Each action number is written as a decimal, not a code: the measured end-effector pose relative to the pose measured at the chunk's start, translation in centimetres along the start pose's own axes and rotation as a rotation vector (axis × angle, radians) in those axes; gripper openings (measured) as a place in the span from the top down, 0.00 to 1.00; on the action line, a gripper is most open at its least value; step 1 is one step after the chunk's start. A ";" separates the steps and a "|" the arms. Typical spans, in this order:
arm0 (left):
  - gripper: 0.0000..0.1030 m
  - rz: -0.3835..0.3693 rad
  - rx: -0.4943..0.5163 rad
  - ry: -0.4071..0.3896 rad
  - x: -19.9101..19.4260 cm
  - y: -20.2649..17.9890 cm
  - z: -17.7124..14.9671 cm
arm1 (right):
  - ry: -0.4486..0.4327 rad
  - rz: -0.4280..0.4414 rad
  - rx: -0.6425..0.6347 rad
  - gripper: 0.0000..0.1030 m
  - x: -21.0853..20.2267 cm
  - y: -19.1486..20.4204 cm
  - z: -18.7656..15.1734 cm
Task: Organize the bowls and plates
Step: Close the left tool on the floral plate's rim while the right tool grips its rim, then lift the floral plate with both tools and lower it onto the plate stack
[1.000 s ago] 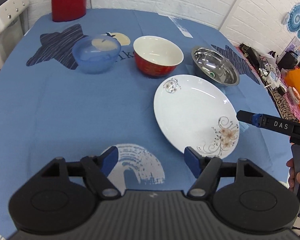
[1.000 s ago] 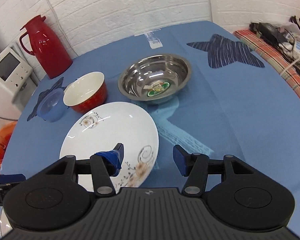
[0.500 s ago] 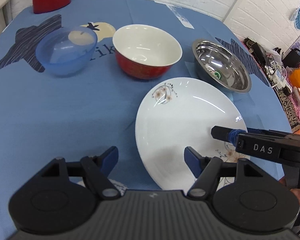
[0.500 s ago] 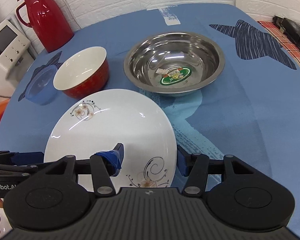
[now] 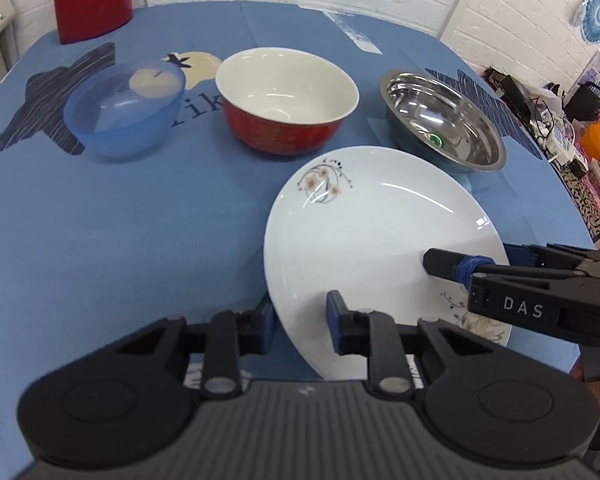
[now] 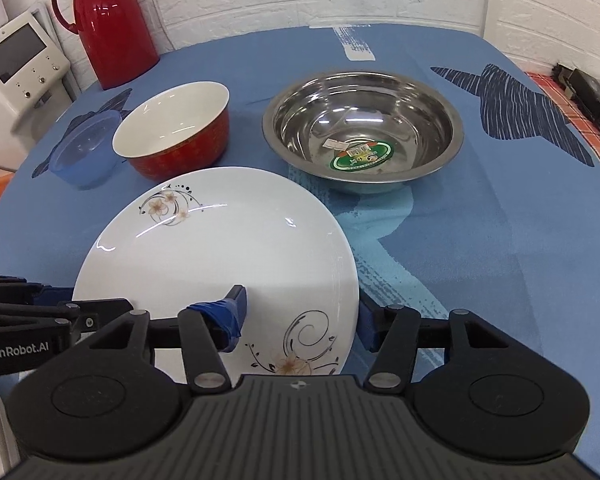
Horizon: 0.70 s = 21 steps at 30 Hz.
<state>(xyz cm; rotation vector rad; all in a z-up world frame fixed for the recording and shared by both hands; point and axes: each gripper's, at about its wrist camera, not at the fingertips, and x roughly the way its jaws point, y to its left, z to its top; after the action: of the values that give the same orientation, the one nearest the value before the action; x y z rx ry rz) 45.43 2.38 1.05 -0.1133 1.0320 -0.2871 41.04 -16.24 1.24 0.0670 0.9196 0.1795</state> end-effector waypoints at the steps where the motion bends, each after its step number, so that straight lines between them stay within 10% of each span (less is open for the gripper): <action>1: 0.80 -0.006 -0.004 -0.004 0.0 0.2 0.0 | -0.009 0.002 -0.002 0.65 -0.1 -0.1 -0.2; 21: 0.89 0.012 0.014 -0.043 -5.3 0.4 -3.1 | -0.058 0.060 0.035 0.69 -4.5 1.9 -3.4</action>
<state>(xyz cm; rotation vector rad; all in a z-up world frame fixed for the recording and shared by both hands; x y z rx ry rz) 40.26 4.42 3.77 -0.1005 0.9881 -0.2795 35.40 -15.31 2.98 0.1319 0.8635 0.2163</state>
